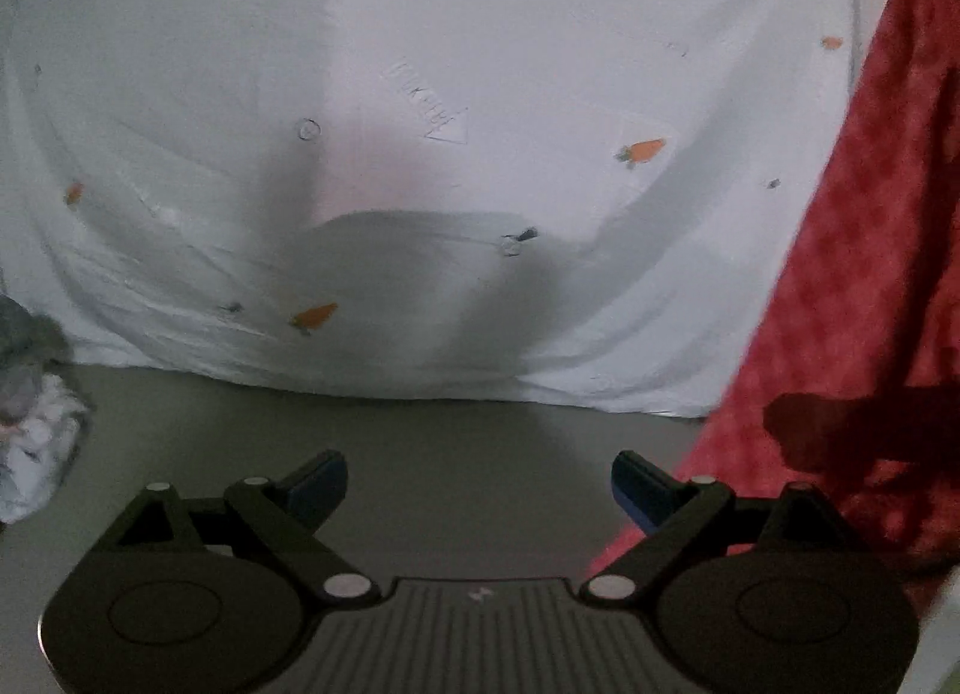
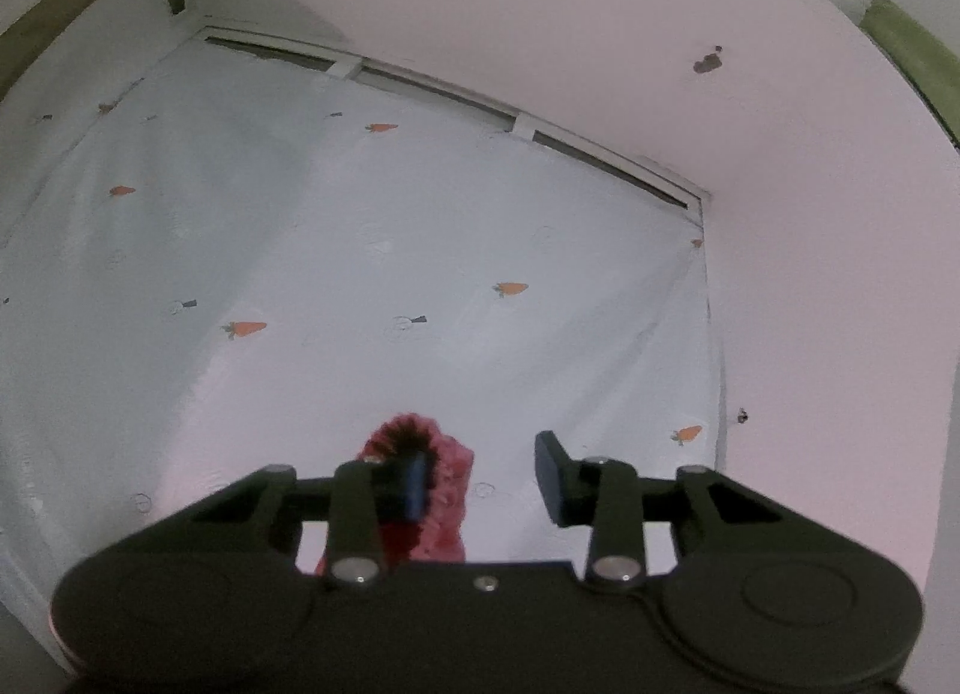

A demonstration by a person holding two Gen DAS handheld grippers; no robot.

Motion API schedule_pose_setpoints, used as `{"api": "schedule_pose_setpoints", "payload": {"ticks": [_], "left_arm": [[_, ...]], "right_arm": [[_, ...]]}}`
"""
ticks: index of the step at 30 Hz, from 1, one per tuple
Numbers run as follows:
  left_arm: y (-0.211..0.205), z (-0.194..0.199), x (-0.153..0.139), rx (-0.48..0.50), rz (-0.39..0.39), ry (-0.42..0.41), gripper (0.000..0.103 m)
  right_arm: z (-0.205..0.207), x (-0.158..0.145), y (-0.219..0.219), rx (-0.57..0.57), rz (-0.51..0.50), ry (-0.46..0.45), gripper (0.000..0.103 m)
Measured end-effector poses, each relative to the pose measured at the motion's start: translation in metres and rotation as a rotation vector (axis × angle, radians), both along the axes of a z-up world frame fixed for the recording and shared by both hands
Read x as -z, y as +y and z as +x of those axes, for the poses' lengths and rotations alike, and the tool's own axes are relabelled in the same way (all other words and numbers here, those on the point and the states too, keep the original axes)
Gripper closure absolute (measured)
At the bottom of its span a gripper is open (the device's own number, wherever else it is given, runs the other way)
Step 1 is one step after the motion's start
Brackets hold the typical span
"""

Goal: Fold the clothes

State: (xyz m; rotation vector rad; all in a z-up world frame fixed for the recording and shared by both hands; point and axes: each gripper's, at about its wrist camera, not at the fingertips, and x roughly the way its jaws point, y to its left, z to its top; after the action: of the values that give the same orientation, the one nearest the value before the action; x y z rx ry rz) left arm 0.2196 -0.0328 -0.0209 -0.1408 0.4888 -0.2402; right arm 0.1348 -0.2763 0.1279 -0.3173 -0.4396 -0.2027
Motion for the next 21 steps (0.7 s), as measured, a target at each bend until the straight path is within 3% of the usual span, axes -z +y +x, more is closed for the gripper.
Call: {"api": "schedule_pose_setpoints", "payload": {"ticks": [5, 9, 15, 18, 21], "left_arm": [[-0.001, -0.020, 0.002, 0.201, -0.216, 0.085, 0.008], [0.000, -0.012, 0.014, 0.232, -0.325, 0.155, 0.008], [-0.021, -0.014, 0.029, 0.240, -0.265, 0.209, 0.004], [-0.037, 0.012, 0.041, 0.210, -0.198, 0.274, 0.004], [-0.053, 0.019, 0.051, 0.254, -0.193, 0.334, 0.004]], "right_arm": [[0.010, -0.001, 0.008, -0.009, -0.036, -0.013, 0.066], [0.014, 0.003, 0.007, -0.031, -0.040, 0.001, 0.065], [0.009, 0.016, -0.002, -0.078, -0.040, 0.023, 0.063], [0.005, 0.019, -0.004, -0.082, -0.033, 0.020, 0.063], [0.001, 0.019, -0.009, -0.077, -0.023, 0.022, 0.063]]}}
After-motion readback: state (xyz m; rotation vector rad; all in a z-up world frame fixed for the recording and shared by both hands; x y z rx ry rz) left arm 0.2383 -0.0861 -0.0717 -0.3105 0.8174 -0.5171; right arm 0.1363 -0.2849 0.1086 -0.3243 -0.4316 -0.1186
